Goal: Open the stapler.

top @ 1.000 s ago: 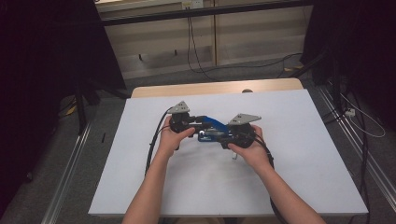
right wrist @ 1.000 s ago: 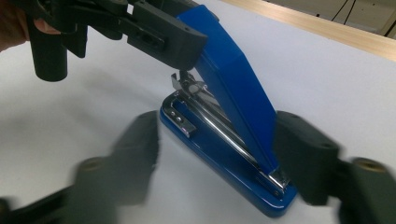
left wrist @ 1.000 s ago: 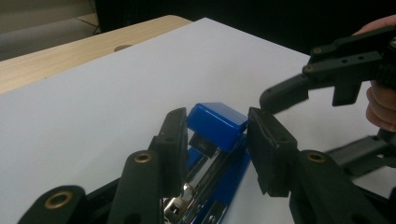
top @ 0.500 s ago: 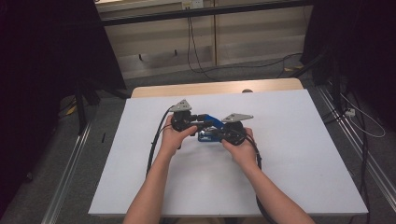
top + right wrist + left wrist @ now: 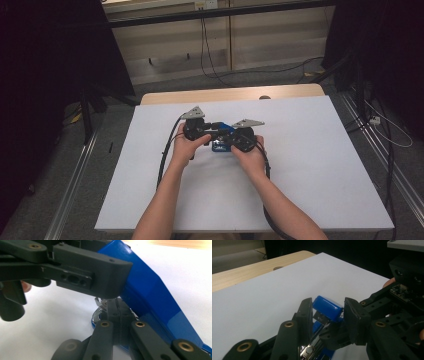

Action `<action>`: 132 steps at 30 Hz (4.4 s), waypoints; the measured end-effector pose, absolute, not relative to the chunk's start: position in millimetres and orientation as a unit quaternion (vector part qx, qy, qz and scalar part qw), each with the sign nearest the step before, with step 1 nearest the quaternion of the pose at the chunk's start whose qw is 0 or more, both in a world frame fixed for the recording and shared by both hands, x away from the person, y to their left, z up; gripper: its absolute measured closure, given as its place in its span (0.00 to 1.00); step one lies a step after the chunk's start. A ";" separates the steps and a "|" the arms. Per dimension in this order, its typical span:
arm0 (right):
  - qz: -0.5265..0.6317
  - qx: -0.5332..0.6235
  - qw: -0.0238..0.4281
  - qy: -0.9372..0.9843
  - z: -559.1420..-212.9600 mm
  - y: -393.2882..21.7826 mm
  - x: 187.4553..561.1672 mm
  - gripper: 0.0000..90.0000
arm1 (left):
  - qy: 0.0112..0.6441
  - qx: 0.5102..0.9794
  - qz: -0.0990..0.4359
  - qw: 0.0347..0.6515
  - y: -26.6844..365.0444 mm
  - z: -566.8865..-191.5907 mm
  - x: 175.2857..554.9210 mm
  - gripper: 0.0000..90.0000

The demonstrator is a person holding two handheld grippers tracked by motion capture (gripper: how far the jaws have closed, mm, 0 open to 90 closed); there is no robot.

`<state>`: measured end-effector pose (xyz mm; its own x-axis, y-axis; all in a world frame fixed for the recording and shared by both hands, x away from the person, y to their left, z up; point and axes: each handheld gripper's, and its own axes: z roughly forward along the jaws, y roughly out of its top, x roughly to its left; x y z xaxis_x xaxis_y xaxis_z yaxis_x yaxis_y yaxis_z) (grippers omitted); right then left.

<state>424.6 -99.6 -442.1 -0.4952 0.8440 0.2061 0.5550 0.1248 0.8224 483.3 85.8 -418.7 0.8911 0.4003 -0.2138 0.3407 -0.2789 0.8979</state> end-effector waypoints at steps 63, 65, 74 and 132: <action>0.480 0.499 0.195 0.695 -449.6 -94.4 425.9 1.00 | 0.259 0.822 0.031 0.507 99.8 -452.3 487.7 0.99; 0.477 0.495 0.196 0.699 -451.1 -91.7 425.4 1.00 | 0.255 0.825 0.037 0.503 98.7 -454.0 486.9 0.99; 0.469 0.489 0.215 0.703 -447.2 -84.6 428.8 1.00 | 0.263 0.823 0.026 0.503 98.5 -461.3 488.6 1.00; 0.404 0.533 0.328 0.667 -437.1 -158.5 411.8 1.00 | 0.257 0.833 0.044 0.489 92.9 -460.8 484.6 1.00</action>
<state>411.8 -158.5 -437.1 -0.2170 0.9761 -0.0080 0.4462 0.1065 0.8886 484.6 92.9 -460.8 0.8642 0.4707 -0.1778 0.3847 -0.3902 0.8365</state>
